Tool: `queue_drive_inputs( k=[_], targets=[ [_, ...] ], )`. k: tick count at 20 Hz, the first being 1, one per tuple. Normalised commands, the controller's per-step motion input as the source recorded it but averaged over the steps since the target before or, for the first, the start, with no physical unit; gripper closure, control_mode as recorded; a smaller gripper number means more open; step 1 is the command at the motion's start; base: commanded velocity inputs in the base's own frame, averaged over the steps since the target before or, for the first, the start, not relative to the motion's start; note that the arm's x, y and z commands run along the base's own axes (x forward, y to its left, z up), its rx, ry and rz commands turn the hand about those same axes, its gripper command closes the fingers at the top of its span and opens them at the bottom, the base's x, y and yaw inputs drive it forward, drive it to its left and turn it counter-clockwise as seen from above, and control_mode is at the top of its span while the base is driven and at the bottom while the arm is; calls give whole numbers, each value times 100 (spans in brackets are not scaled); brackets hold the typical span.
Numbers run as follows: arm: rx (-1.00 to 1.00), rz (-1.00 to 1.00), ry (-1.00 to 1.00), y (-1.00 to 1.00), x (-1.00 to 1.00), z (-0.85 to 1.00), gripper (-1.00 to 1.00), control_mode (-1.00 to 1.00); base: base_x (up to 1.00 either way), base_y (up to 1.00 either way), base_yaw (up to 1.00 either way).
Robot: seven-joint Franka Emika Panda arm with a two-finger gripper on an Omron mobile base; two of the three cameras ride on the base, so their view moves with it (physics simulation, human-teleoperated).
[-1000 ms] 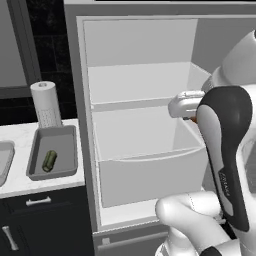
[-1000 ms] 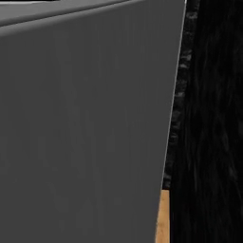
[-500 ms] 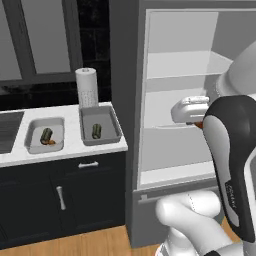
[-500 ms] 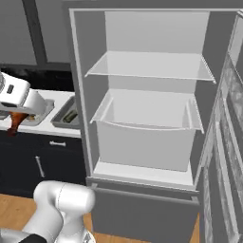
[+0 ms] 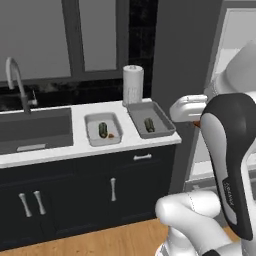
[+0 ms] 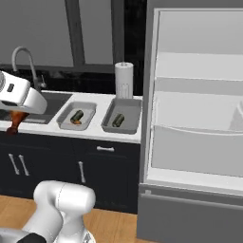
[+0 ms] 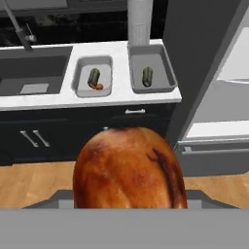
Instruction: Place one cucumber and one chicken drumstick in each tupperware on the nearby counter, to pack two identical lunches.
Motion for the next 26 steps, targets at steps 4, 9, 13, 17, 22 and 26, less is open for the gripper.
queue_drive_inputs(
  k=[4, 9, 13, 17, 22, 26],
  targets=[
    [0, 0, 0, 0, 0, 0, 100, 100, 61, 73, -5],
    [0, 0, 0, 0, 0, 0, 100, 100, 92, 29, 0],
    [0, 0, 0, 0, 0, 0, 100, 100, 88, 5, 0],
    [0, 0, 0, 0, 0, 0, 100, 100, 76, 3, 0],
    [0, 0, 0, 0, 0, 0, 100, 100, 92, 16, 0],
    [0, 0, 0, 0, 0, 0, 100, 100, 58, 5, 0]
  ],
)
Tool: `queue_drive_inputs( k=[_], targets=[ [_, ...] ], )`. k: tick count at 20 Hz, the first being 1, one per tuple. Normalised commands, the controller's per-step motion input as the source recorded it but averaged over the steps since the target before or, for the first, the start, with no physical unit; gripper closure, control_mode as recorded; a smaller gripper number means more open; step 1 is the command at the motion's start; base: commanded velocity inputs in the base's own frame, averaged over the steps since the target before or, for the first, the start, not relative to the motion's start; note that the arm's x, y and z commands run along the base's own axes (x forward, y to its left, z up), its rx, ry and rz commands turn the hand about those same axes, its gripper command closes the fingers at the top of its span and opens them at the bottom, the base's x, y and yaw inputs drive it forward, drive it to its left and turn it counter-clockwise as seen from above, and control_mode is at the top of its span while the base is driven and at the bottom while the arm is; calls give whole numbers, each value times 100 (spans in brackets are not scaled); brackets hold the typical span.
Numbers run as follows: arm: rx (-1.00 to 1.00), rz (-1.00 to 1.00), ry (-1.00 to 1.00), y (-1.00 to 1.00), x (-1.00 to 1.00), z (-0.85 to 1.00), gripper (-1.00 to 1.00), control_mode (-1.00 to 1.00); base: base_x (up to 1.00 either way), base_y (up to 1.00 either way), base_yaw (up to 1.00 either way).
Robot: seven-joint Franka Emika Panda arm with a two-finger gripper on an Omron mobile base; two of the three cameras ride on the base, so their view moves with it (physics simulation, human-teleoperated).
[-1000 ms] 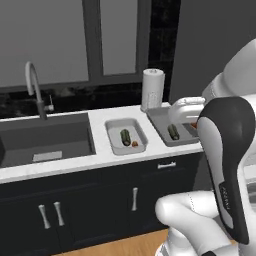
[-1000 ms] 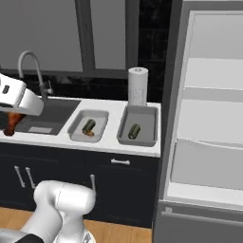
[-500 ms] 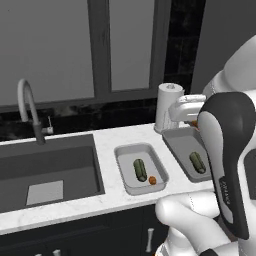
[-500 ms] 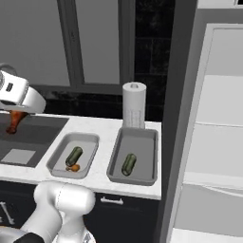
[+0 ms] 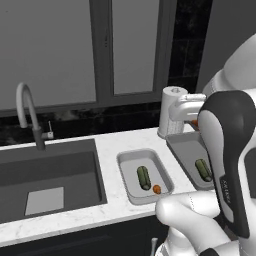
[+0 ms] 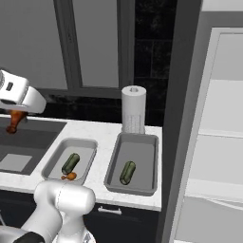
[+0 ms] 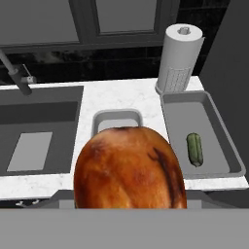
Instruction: Place one cucumber and one chicken drumstick in each tupperware on the nearby counter, to pack two identical lunches.
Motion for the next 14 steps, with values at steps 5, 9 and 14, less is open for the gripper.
queue_drive_inputs(
  k=[5, 9, 14],
  targets=[
    [0, 0, 0, 0, 0, 0, 100, 100, 20, -2, 0],
    [0, 0, 0, 0, 0, 0, 100, 100, 12, 0, 0],
    [0, 0, 10, -33, -4, -11, 100, -100, 0, 0, 0]
  ],
)
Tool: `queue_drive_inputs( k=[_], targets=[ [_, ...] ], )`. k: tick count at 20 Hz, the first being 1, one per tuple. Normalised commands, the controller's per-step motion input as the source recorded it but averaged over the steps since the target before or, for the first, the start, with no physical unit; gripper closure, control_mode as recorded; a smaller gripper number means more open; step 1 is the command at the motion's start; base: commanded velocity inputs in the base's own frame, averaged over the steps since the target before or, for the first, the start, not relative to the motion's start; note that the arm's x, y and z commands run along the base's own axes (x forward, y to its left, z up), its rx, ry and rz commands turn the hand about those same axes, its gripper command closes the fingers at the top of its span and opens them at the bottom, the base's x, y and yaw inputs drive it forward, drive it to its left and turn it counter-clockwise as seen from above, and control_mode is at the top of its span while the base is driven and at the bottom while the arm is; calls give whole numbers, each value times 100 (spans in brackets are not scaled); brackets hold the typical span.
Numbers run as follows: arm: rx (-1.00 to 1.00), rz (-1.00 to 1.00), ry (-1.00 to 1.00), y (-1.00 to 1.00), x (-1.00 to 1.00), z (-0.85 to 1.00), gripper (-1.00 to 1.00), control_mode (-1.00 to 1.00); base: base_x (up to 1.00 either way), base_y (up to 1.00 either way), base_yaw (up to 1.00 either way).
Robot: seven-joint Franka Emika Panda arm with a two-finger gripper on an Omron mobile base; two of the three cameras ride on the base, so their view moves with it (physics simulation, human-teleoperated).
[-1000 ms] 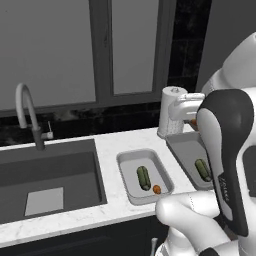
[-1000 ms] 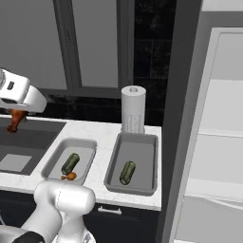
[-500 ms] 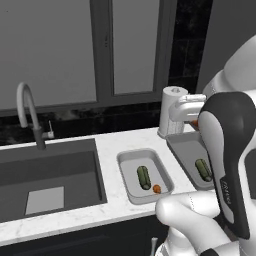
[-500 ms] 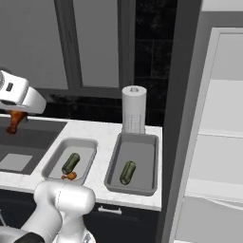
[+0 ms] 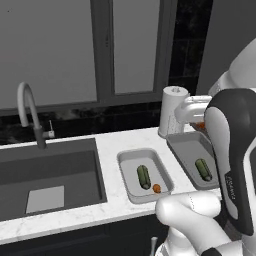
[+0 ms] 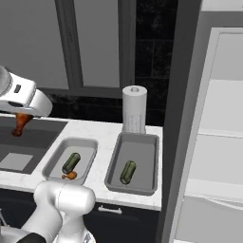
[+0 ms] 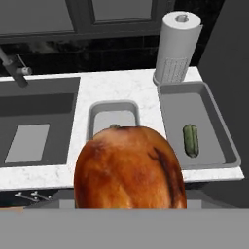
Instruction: Place one cucumber and one chicken drumstick in each tupperware on the nearby counter, to pack two identical lunches.
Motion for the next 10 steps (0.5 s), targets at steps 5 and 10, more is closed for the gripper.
queue_drive_inputs(
  k=[5, 10],
  targets=[
    [0, 0, 12, -42, -6, -50, 100, -100, 0, 0, 0],
    [-2, 0, 10, -15, 14, -81, 100, -100, 0, 0, 0]
  ],
)
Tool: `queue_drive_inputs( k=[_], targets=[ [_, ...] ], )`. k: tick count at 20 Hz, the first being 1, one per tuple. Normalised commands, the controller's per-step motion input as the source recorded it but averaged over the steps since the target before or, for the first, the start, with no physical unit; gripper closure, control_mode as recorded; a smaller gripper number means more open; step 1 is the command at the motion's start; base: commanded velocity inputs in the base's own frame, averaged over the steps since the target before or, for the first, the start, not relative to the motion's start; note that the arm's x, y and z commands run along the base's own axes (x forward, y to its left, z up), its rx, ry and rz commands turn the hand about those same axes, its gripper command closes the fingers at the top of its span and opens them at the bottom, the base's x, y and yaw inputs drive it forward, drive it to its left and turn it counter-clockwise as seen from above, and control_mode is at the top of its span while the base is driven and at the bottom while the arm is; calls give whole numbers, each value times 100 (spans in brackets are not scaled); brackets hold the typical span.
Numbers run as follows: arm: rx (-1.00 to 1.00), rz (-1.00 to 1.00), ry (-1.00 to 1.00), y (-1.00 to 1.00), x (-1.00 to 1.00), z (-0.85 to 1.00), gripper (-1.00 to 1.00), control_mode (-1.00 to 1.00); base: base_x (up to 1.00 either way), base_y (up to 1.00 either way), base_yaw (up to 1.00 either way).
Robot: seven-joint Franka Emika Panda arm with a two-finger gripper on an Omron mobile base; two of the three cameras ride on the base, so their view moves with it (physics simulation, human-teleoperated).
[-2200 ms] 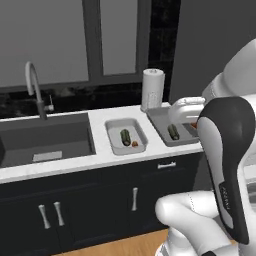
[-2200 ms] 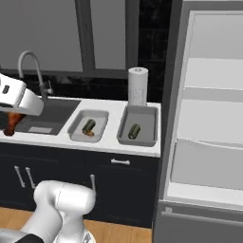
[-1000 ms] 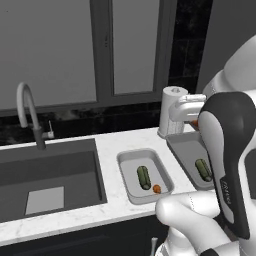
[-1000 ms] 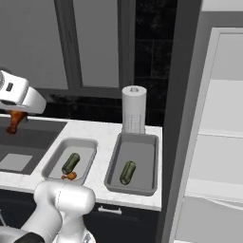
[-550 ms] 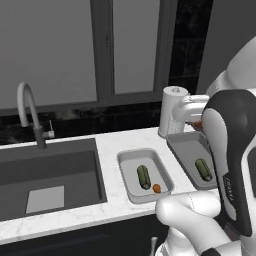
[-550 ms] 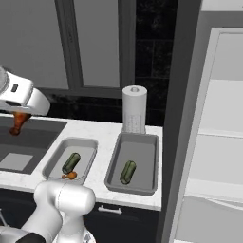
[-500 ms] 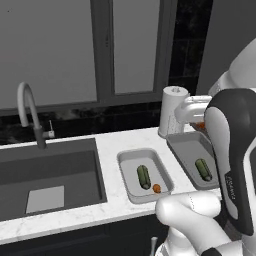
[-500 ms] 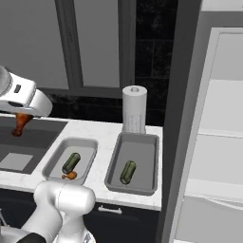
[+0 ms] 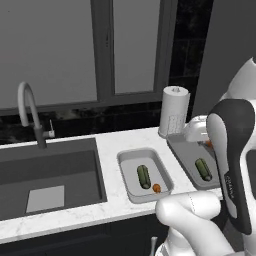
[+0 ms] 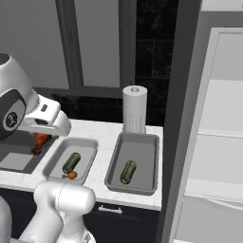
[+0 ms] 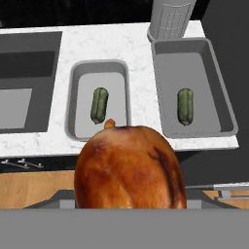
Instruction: Place one cucumber and one chicken drumstick in each tupperware on the nearby counter, to pack two identical lunches.
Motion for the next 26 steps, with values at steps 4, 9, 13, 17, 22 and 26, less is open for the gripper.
queue_drive_inputs(
  k=[4, 9, 13, 17, 22, 26],
  targets=[
    [0, 0, 8, -38, 10, -57, 100, -100, 0, 0, 0],
    [-1, 0, 5, -58, 20, -58, 100, -100, 0, 0, 0],
    [0, -1, 2, -29, 48, -44, 100, -100, 0, 0, 0],
    [-5, -6, 0, -1, 91, -36, 100, -100, 0, 0, 0],
    [-7, -8, 7, -21, 85, -9, 100, -100, 0, 0, 0],
    [-3, -4, 11, -50, 21, 0, 100, -100, 0, 0, 0]
  ],
)
